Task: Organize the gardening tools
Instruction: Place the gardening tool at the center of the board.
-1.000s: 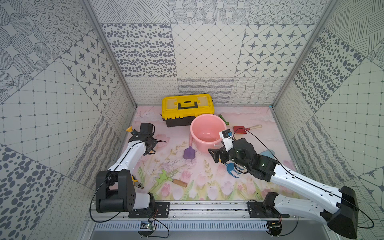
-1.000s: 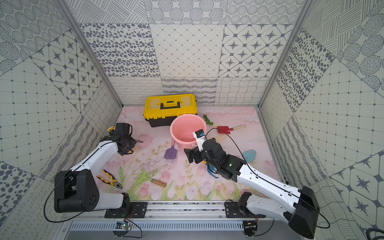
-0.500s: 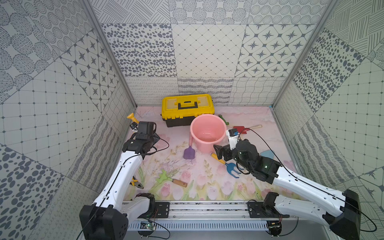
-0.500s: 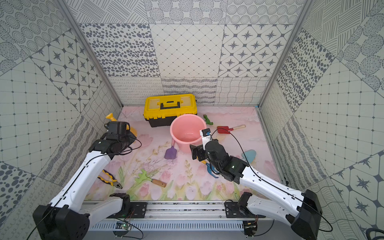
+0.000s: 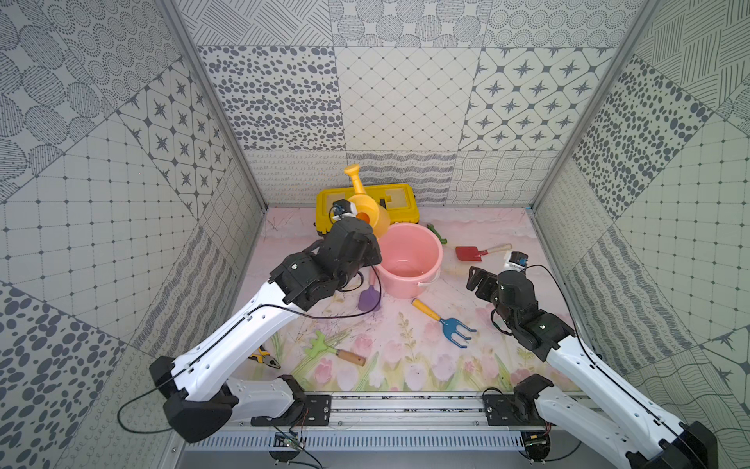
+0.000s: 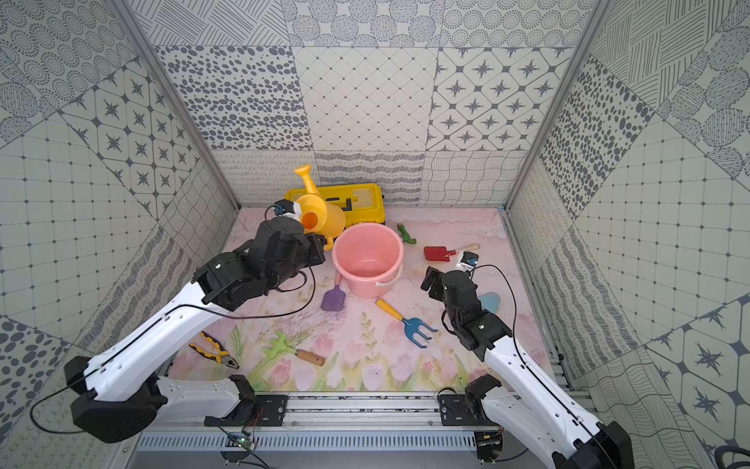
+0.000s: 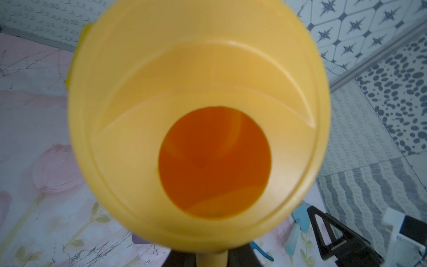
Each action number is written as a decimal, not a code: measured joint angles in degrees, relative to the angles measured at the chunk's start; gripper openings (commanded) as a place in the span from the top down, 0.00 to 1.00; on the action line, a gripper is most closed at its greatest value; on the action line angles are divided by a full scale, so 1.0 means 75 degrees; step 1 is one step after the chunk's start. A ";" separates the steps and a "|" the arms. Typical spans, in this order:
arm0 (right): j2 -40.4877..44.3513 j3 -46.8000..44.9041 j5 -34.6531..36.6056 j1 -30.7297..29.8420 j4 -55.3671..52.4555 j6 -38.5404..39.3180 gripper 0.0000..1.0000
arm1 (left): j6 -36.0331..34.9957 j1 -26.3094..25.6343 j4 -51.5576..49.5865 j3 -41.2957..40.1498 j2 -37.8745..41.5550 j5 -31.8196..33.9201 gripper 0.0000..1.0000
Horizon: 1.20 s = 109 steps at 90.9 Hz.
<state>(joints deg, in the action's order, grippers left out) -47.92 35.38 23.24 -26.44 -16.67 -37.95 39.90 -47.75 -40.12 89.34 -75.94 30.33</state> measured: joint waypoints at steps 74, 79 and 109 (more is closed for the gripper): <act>0.2824 -0.0017 0.1145 0.1265 -0.1693 -0.0513 0.03 | -0.0417 -0.2620 0.0495 0.4505 -0.6726 0.0189 1.00; 0.2815 -0.0017 0.1174 0.1265 -0.1754 -0.0513 0.03 | -0.0277 -0.2620 0.0487 0.4508 -0.6936 0.0239 1.00; 0.2812 -0.0017 0.1230 0.1265 -0.1880 -0.0501 0.03 | 0.0778 -0.2623 0.0408 0.4363 -0.7635 0.0842 1.00</act>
<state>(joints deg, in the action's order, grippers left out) -26.83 35.24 32.47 -16.95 -30.76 -41.71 45.74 -67.42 -37.06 122.06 -133.21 36.64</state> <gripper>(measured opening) 0.969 0.214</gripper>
